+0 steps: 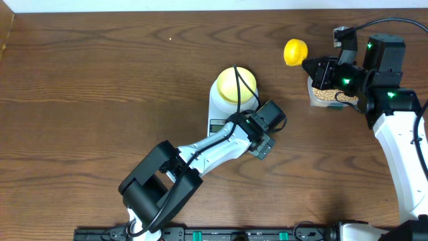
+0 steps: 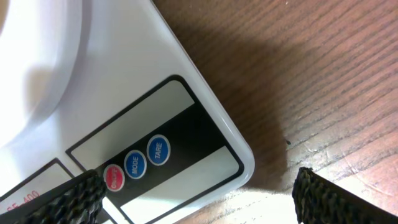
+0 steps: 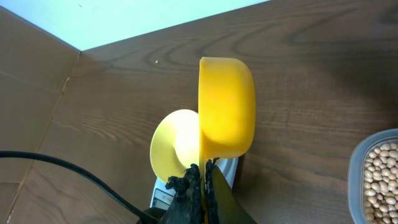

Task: Scoop item into bowl and weigh 50g on scale

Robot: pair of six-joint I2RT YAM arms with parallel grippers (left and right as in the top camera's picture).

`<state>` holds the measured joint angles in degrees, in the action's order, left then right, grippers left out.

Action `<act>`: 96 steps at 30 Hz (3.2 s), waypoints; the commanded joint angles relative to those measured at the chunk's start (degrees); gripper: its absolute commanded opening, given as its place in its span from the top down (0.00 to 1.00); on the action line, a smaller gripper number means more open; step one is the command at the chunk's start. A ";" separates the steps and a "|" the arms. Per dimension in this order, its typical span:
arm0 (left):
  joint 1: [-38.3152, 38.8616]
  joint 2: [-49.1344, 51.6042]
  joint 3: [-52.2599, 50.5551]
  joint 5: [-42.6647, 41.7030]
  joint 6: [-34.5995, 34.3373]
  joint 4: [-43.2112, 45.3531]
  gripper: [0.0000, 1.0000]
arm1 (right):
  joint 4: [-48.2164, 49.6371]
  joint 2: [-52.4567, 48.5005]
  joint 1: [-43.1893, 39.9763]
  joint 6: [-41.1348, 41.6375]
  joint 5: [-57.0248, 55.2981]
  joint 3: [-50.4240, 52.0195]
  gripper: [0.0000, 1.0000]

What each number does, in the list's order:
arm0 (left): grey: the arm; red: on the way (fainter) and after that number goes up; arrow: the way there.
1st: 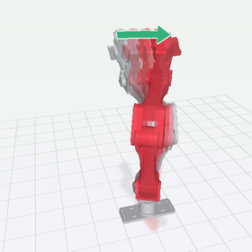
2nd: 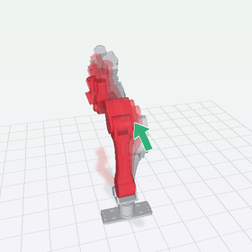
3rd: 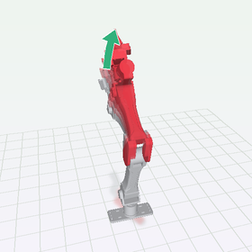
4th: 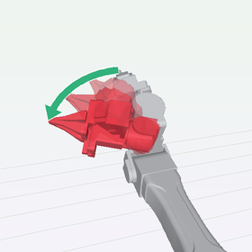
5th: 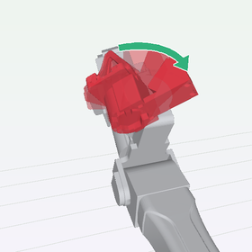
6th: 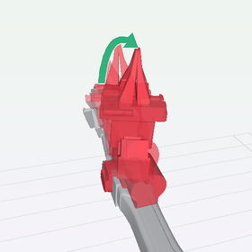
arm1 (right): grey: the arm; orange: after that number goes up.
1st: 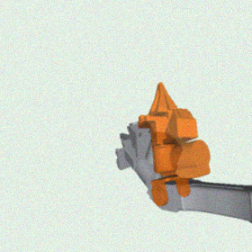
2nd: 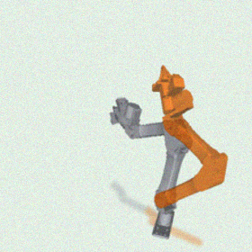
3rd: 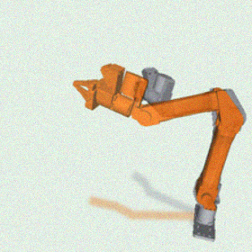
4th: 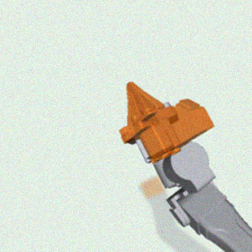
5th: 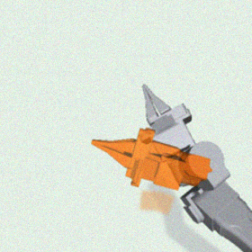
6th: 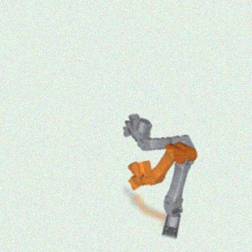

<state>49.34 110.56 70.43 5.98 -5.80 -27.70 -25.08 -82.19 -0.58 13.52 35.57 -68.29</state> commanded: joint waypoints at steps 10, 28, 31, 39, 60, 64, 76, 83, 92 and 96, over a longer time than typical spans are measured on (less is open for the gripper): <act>-0.15 1.33 -1.01 -1.01 0.85 0.87 0.02 | -0.48 0.55 -0.31 -0.98 0.37 -1.18 0.99; -0.13 1.53 -1.01 -1.03 0.85 1.29 0.03 | -0.44 0.55 -0.31 -1.44 0.35 -1.18 0.99; -0.07 1.53 -1.01 -1.03 0.85 1.27 0.02 | -0.46 0.55 -0.31 -1.44 0.35 -1.18 0.99; -0.02 2.29 -1.01 -1.07 0.90 1.68 0.03 | -0.42 0.55 -0.31 -1.42 0.35 -1.20 0.99; -0.02 2.29 -1.01 -4.74 2.78 0.35 0.03 | -1.07 0.55 -1.90 -1.40 0.39 -1.20 0.99; -0.02 2.27 -0.94 -5.53 2.80 0.31 0.03 | -1.05 0.55 -2.12 -1.38 0.44 -1.18 0.99; -0.02 2.27 -0.72 -7.04 3.48 1.09 0.02 | -1.07 0.55 -2.12 -1.42 0.42 -1.20 0.99; -0.04 2.27 -0.72 -6.91 3.61 1.07 0.02 | -1.16 0.55 -2.12 -1.40 0.42 -1.20 0.99; -0.04 -0.96 0.55 -5.07 3.65 -0.09 0.02 | -1.09 0.55 -2.12 -1.40 0.42 -1.18 0.99; -0.04 -8.50 0.59 -5.11 3.63 -0.28 0.03 | -1.07 0.55 -2.12 -1.40 0.42 -1.20 0.99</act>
<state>49.30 109.19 70.15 2.00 -2.72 -27.66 -26.09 -82.19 -2.55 12.95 35.57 -68.29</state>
